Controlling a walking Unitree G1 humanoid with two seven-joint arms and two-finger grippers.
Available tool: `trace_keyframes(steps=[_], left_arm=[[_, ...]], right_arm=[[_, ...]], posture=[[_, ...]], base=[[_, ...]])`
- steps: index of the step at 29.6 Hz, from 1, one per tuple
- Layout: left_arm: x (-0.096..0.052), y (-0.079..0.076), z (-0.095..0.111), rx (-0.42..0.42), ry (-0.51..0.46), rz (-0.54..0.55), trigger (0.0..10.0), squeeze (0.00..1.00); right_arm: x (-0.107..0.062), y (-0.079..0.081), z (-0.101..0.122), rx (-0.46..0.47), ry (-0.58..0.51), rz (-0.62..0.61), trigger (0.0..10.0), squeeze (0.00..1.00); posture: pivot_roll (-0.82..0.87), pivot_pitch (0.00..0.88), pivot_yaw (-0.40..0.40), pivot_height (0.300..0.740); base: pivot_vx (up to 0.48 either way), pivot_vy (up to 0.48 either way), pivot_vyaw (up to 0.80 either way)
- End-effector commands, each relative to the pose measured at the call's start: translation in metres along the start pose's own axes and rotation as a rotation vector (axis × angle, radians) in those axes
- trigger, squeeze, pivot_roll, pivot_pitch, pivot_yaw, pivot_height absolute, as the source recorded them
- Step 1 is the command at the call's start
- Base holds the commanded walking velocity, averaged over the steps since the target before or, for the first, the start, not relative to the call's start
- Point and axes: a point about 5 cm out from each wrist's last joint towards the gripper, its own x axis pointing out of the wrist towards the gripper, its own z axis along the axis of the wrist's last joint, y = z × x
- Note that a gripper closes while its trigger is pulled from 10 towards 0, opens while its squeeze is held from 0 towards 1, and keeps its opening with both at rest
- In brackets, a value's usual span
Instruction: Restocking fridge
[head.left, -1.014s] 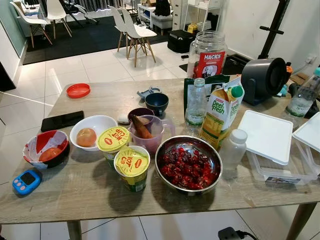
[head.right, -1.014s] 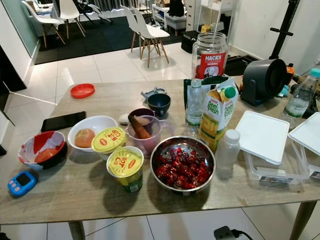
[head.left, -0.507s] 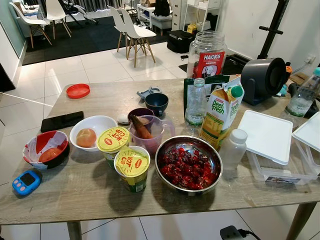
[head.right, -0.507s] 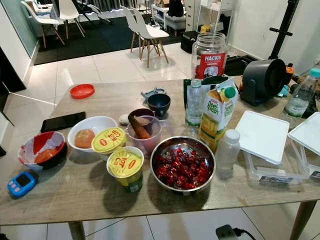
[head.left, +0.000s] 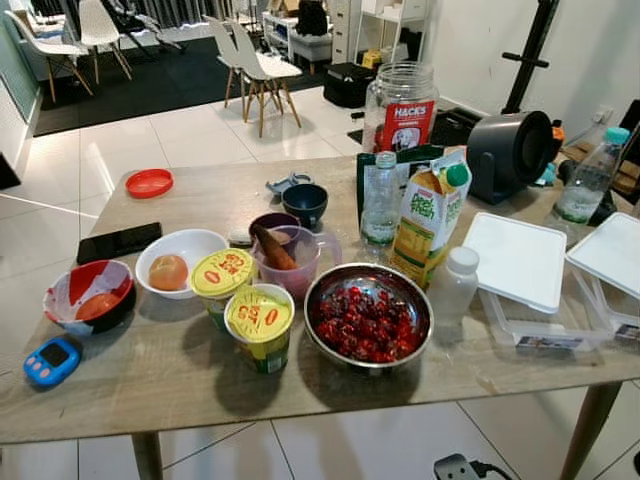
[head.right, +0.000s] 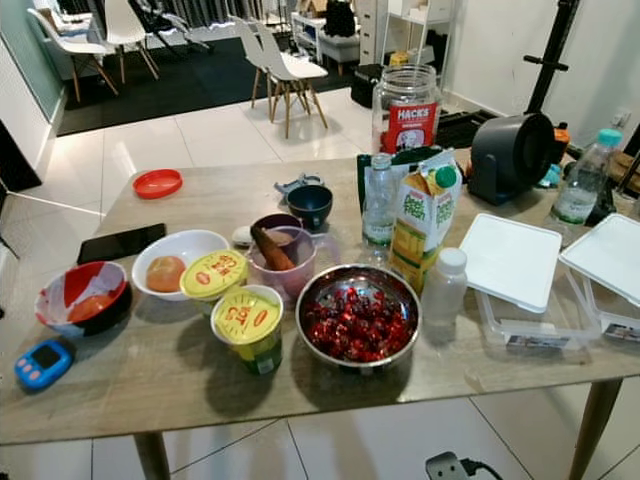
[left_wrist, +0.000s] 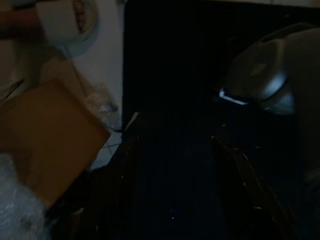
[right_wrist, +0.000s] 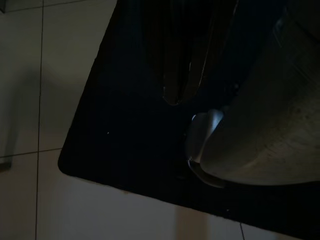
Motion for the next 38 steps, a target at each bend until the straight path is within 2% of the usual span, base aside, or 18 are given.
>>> trace_keyframes(steps=[1,5,8,11,15,16,17,18,22,28,31,34,38], left_arm=[[-0.001,0.007,-0.001,0.001,-0.001,0.011,10.0,0.0],[-0.001,0.006,-0.001,0.0,0.0,0.009,10.0,0.0],[0.001,-0.003,0.002,0.002,-0.005,-0.001,10.0,0.0],[0.001,-0.006,0.003,0.002,-0.007,-0.004,10.0,0.0],[0.005,-0.033,0.022,-0.012,-0.054,-0.029,10.0,0.0],[0.005,-0.033,0.022,-0.012,-0.054,-0.029,10.0,0.0],[0.006,-0.048,0.028,-0.008,-0.065,-0.044,10.0,0.0],[0.006,-0.048,0.028,-0.008,-0.065,-0.044,10.0,0.0],[0.006,-0.072,0.031,-0.01,-0.069,-0.067,10.0,0.0],[0.005,-0.078,0.024,-0.009,-0.056,-0.073,10.0,0.0],[0.005,-0.084,0.019,-0.009,-0.047,-0.076,10.0,0.0],[0.005,-0.075,0.02,-0.01,-0.048,-0.063,10.0,0.0],[0.006,-0.071,0.021,-0.01,-0.051,-0.056,10.0,0.0]], right_arm=[[0.0,0.004,-0.001,0.003,0.0,0.005,10.0,0.0],[-0.001,-0.002,-0.005,0.004,0.004,0.002,10.0,0.0],[-0.002,-0.005,-0.007,0.006,0.008,-0.001,10.0,0.0],[-0.002,-0.006,-0.007,0.005,0.008,-0.001,10.0,0.0],[0.0,0.002,-0.003,0.004,0.002,0.009,10.0,0.0],[0.0,0.002,-0.003,0.004,0.002,0.009,10.0,0.0],[0.001,0.008,0.0,0.003,-0.002,0.016,10.0,0.0],[0.001,0.008,0.0,0.003,-0.002,0.016,10.0,0.0],[0.003,0.019,0.002,0.001,-0.005,0.029,10.0,0.0],[0.002,0.017,-0.003,0.001,0.001,0.028,10.0,0.0],[-0.001,0.005,-0.008,0.002,0.008,0.016,10.0,0.0],[-0.003,-0.006,-0.01,0.003,0.009,0.006,10.0,0.0],[-0.003,-0.008,-0.009,0.002,0.005,0.006,10.0,0.0]], posture=[[-0.05,0.0,0.015,0.74],[-0.05,0.0,0.015,0.74],[-0.05,0.0,0.016,0.74],[-0.05,0.0,0.016,0.74],[-0.05,0.0,0.016,0.74],[-0.05,0.0,0.016,0.74],[-0.05,0.0,0.017,0.74],[-0.05,0.0,0.017,0.74],[-0.05,0.0,0.017,0.74],[-0.05,0.0,0.016,0.74],[-0.05,0.0,0.016,0.74],[-0.05,0.0,0.015,0.74],[-0.05,0.0,0.016,0.74]], base=[[-0.3,0.0,0.0],[-0.3,0.0,0.0],[-0.301,0.0,0.0],[-0.266,0.0,0.0],[-0.063,0.0,0.0],[0.0,0.0,0.0],[0.0,0.0,0.0],[0.0,0.0,0.0],[0.0,0.0,0.0],[0.0,0.0,0.0],[0.0,0.0,0.0],[0.0,0.0,0.0],[0.0,0.0,0.0]])
